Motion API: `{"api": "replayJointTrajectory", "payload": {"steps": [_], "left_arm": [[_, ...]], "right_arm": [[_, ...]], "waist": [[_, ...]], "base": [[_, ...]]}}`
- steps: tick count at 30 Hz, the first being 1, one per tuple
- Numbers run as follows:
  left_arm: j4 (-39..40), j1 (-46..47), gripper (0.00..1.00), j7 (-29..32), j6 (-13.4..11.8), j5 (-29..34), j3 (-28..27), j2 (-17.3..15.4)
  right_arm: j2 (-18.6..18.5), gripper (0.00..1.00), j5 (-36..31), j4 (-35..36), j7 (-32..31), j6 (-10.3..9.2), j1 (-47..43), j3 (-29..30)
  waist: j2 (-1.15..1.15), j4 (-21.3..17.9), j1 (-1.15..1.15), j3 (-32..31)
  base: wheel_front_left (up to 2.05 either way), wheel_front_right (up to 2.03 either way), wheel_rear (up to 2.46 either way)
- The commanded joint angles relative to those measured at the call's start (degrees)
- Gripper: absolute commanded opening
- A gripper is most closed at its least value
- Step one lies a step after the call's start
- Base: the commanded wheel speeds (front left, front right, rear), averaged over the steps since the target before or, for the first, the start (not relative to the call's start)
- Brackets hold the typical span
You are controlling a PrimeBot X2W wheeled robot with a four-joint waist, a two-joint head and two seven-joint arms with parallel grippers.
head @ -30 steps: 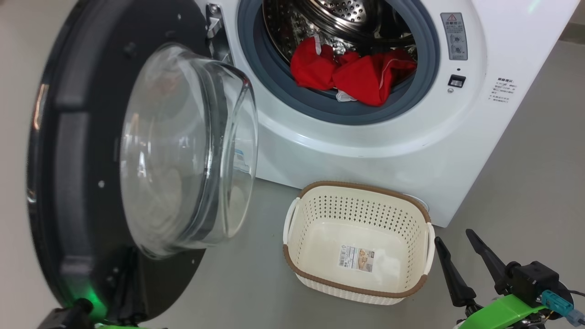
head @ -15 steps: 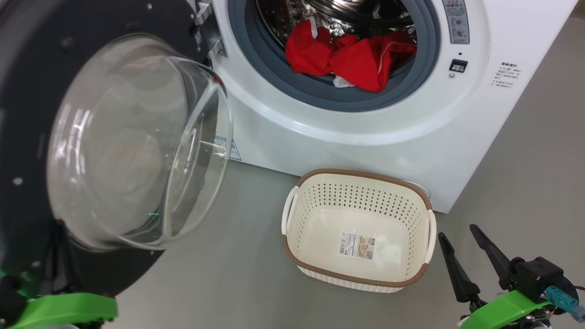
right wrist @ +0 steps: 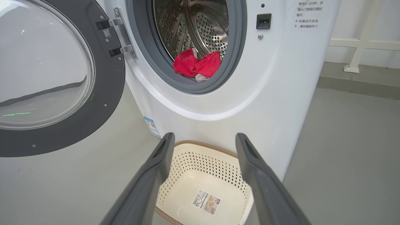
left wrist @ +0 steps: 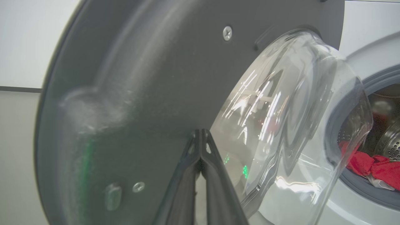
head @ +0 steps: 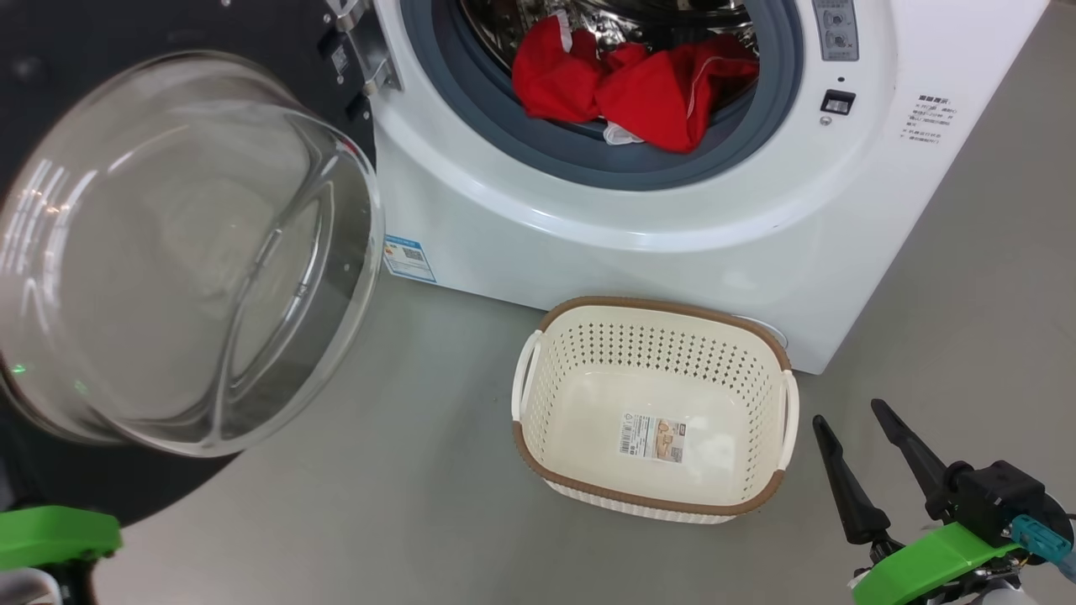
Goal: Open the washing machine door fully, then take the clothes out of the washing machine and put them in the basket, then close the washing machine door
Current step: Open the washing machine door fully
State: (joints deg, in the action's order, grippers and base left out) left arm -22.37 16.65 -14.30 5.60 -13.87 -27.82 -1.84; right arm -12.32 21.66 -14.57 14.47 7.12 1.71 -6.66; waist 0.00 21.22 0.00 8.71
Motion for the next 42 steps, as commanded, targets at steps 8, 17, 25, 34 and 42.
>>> {"api": "replayJointTrajectory", "payload": {"steps": [8, 17, 25, 34, 42], "left_arm": [[-4.16, 5.4, 0.0, -0.7, 0.86, 2.71, -7.15, -5.1], [-8.91, 7.74, 0.0, -0.7, 1.64, 3.96, -9.78, -7.06], [-9.07, 6.72, 0.0, -0.7, 1.86, 3.86, -9.37, -6.21], [-6.03, 1.83, 0.08, -0.7, 1.88, 1.04, -5.46, -3.65], [-0.81, -3.74, 0.64, -0.7, 1.88, -1.01, -0.39, -1.65]], "right_arm": [[-1.68, 1.0, 0.26, 1.68, 0.52, 0.36, 2.64, -2.11], [-1.9, 1.0, 0.29, 1.5, 0.52, 0.36, 2.87, -2.44], [-1.5, 1.0, 0.21, 1.46, 0.52, 0.36, 2.55, -2.26], [-0.83, 1.0, 0.32, 1.31, 0.52, 0.36, 2.03, -2.04], [-0.26, 1.0, 0.64, 1.15, 0.52, 0.36, 1.55, -1.98]], "waist": [[0.0, -0.93, 0.0, 1.37], [0.0, -1.96, 0.0, 1.59], [0.0, -2.25, 0.0, 0.98], [0.0, -2.16, 0.0, -0.74], [0.0, -3.0, 0.0, -2.38]], "base": [[0.0, 0.0, 0.0], [0.0, 0.0, 0.0], [0.0, 0.0, 0.0], [0.0, 0.0, 0.0], [0.0, 0.0, 0.0]]}}
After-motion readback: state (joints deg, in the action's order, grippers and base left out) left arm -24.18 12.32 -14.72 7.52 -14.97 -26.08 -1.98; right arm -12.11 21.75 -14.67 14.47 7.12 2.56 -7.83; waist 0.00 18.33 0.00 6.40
